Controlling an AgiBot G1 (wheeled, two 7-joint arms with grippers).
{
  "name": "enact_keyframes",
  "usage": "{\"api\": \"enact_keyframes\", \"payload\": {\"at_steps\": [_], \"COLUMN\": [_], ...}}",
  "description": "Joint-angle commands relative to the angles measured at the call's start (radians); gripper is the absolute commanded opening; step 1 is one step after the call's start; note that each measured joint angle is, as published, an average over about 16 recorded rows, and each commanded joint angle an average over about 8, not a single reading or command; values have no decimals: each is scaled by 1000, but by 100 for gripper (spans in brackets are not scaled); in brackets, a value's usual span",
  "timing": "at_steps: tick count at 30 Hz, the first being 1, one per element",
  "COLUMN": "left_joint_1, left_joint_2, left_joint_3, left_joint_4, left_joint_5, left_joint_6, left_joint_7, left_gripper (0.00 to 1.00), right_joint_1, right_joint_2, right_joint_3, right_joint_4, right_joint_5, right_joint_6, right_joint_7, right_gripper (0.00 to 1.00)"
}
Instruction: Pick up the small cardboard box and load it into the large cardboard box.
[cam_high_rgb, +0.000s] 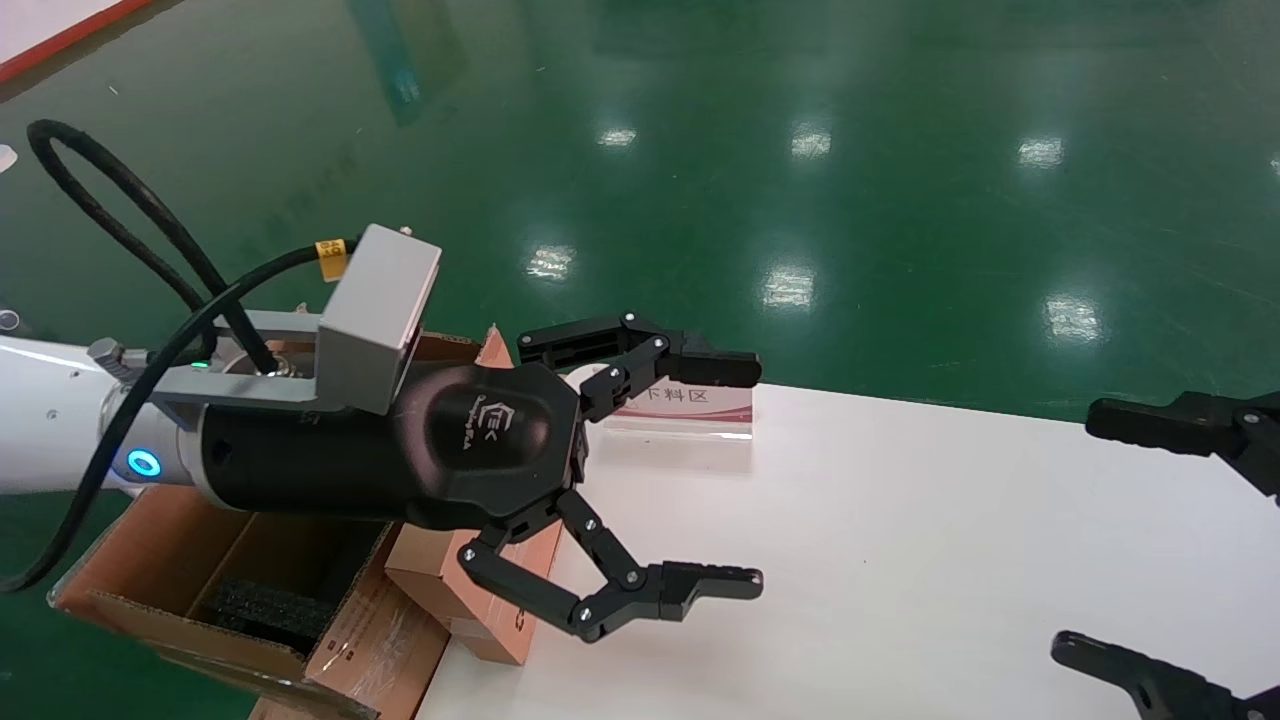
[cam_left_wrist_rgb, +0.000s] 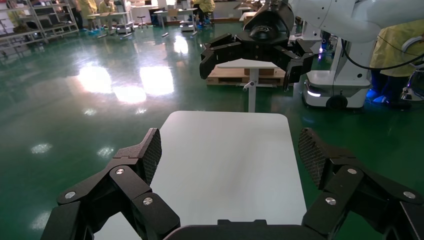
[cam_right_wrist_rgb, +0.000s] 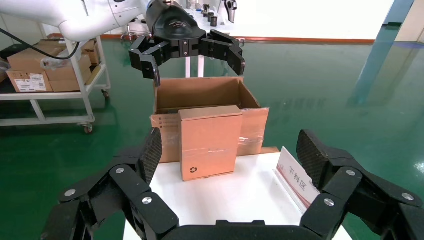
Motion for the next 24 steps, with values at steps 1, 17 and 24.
{"api": "enact_keyframes", "payload": {"at_steps": [1, 17, 24], "left_joint_1": [0, -16, -97], "left_joint_2": [0, -14, -37], "left_joint_3": [0, 22, 95], "left_joint_4": [0, -10, -35], "left_joint_5": [0, 54, 225], "left_joint_6": [0, -20, -42], "left_joint_7": [0, -35, -150], "left_gripper": [100, 100, 100], "right_joint_1": [0, 0, 1], "right_joint_2": [0, 0, 0], "right_joint_3": [0, -1, -1], "right_joint_4": [0, -1, -1], "right_joint_5": [0, 0, 1], "right_joint_6": [0, 0, 0], "right_joint_7": [0, 0, -1], "right_gripper": [100, 100, 100]}}
